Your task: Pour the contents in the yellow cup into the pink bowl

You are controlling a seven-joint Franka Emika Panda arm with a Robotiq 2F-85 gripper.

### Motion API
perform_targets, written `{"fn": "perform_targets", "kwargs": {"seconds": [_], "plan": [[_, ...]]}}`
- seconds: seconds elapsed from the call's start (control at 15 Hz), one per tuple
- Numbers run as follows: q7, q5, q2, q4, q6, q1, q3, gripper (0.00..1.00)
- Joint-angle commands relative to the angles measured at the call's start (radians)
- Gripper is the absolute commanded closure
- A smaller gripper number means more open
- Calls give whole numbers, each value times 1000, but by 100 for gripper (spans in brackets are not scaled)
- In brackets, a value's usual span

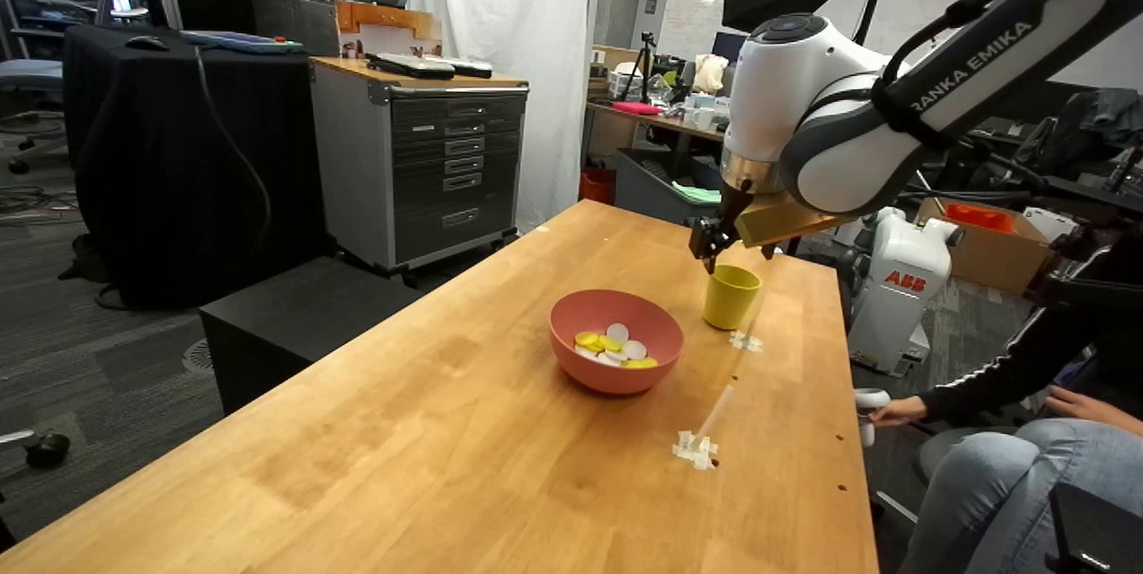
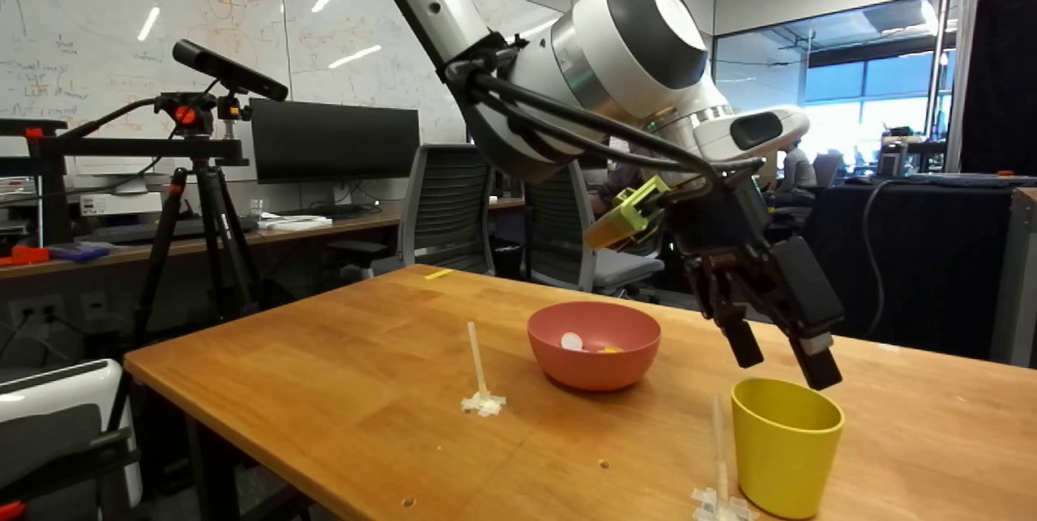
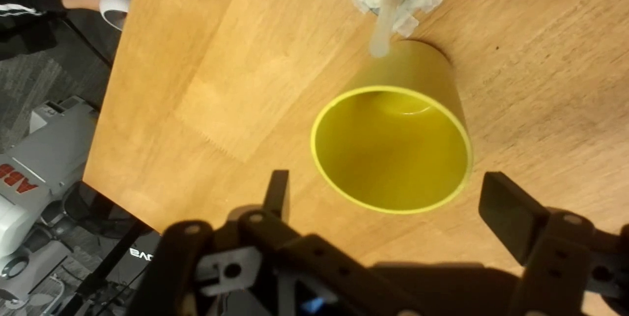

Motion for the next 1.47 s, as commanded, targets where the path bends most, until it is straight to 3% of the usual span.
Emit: {"fn": "perform_targets", "kwargs": {"seconds": [0.0,0.13,0.2,0.47,0.8,1.07,1.4], "plan": [[-76,19,0,19,-14,16,-19,0],[-124,1,3,22,0,15,-25,0],[-76,-43,-71,-79,8,80,-44,0],[-78,-169,-186,-159,-31,166,-48,0],[-112,-214,-350,-244,-85,174,49,0],[-231,-122,-473,-309,-182,135,148,0],[-520,201,-617,-371,-319,102,245,0]]}}
